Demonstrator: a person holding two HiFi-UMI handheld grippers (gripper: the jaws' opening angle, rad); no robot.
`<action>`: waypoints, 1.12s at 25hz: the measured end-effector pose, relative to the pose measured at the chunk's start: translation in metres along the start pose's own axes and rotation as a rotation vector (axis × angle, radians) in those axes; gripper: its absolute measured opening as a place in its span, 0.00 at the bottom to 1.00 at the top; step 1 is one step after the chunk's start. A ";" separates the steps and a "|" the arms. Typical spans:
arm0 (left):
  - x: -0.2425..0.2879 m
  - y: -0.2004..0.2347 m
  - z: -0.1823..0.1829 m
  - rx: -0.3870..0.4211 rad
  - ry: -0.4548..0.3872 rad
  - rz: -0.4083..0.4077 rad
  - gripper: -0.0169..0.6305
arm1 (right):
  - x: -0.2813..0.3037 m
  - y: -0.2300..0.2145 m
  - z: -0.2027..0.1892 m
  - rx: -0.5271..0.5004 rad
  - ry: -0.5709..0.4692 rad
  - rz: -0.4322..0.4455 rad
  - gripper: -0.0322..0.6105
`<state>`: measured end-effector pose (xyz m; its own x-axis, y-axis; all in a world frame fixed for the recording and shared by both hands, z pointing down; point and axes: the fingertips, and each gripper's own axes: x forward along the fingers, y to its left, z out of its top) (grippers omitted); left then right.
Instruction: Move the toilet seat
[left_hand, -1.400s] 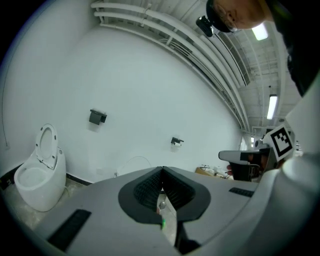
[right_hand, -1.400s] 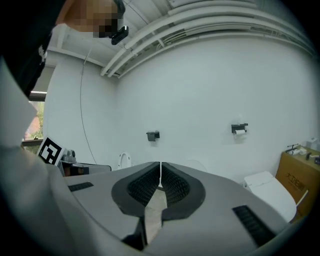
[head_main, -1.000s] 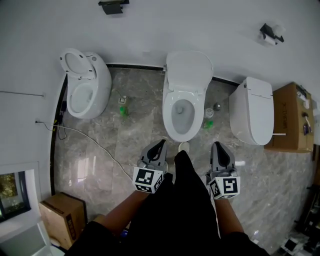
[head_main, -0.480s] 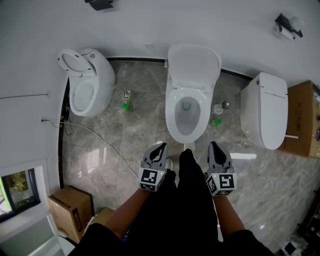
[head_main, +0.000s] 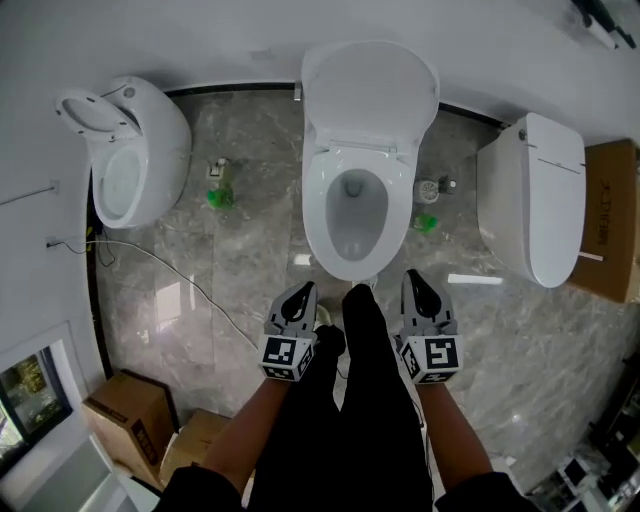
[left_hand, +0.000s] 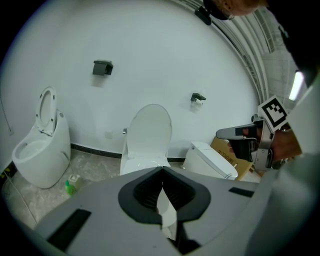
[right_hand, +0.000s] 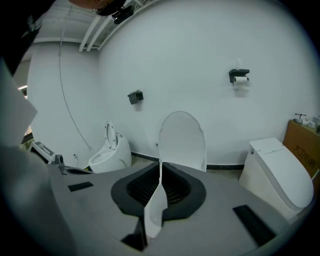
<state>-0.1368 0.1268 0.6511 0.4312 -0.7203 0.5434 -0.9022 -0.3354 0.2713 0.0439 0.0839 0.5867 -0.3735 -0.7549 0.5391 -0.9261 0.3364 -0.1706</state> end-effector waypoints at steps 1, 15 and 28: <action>0.010 0.008 -0.011 -0.009 0.000 0.010 0.05 | 0.012 -0.005 -0.010 0.017 -0.004 -0.017 0.10; 0.103 0.066 -0.177 -0.071 0.077 0.085 0.05 | 0.122 -0.043 -0.227 0.187 0.066 -0.203 0.10; 0.145 0.068 -0.231 -0.098 0.207 0.059 0.15 | 0.130 -0.080 -0.331 0.281 0.226 -0.201 0.12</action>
<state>-0.1328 0.1404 0.9321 0.3802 -0.5934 0.7095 -0.9247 -0.2283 0.3045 0.0870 0.1449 0.9435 -0.1919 -0.6367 0.7468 -0.9694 0.0045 -0.2453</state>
